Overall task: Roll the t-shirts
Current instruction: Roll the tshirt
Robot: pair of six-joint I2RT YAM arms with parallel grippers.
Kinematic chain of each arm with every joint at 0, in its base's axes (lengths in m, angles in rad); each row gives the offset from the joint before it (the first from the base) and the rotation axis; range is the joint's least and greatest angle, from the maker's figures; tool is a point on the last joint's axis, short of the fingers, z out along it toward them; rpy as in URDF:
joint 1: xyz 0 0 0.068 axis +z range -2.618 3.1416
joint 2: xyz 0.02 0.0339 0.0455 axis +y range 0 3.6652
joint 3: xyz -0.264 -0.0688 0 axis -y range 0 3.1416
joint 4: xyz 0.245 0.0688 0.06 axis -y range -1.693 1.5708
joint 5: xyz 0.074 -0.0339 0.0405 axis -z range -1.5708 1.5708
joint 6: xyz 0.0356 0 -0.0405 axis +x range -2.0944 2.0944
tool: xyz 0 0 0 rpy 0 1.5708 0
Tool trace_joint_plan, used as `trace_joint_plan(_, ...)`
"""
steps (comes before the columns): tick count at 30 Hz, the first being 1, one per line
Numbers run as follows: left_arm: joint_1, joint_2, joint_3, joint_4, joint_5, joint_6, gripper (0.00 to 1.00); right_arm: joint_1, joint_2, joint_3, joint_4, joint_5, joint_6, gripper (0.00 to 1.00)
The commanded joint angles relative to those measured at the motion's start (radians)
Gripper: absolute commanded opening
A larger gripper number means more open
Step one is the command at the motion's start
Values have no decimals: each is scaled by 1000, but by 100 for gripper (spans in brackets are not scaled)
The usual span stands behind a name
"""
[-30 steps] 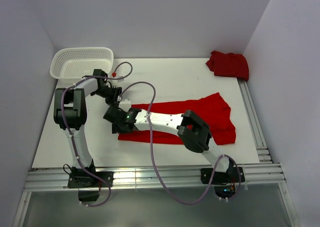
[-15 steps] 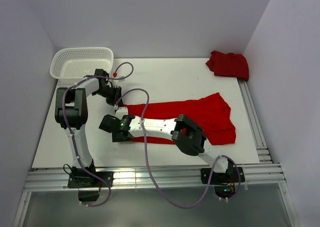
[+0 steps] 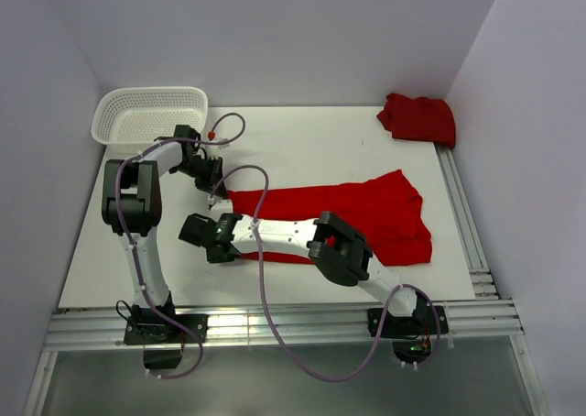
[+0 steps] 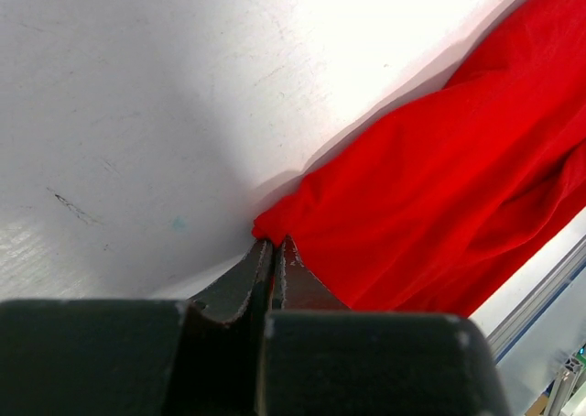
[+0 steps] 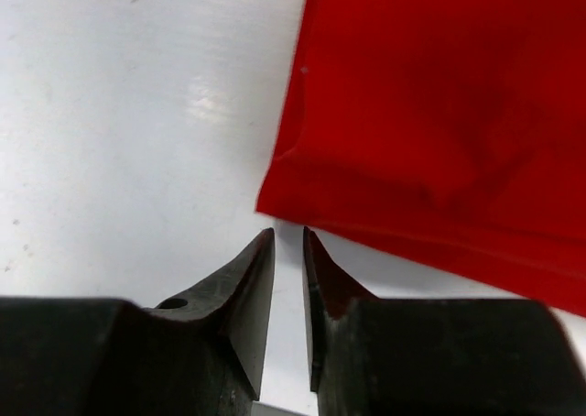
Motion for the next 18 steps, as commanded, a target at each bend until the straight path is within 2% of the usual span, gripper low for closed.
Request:
trace_joint_plan(1,-6,11,35,10,5,2,0,24,9,87,-41,34,2,27)
trace_joint_plan(3,-6,12,37,8,2,2,1,35,3,99,-65,62,4,36)
trace_joint_plan(6,-8,15,35,7,-1,6,1,40,-15,110,-70,80,4,40)
trace_joint_plan(18,-12,17,41,-5,-9,10,0,24,43,188,-128,155,-10,44)
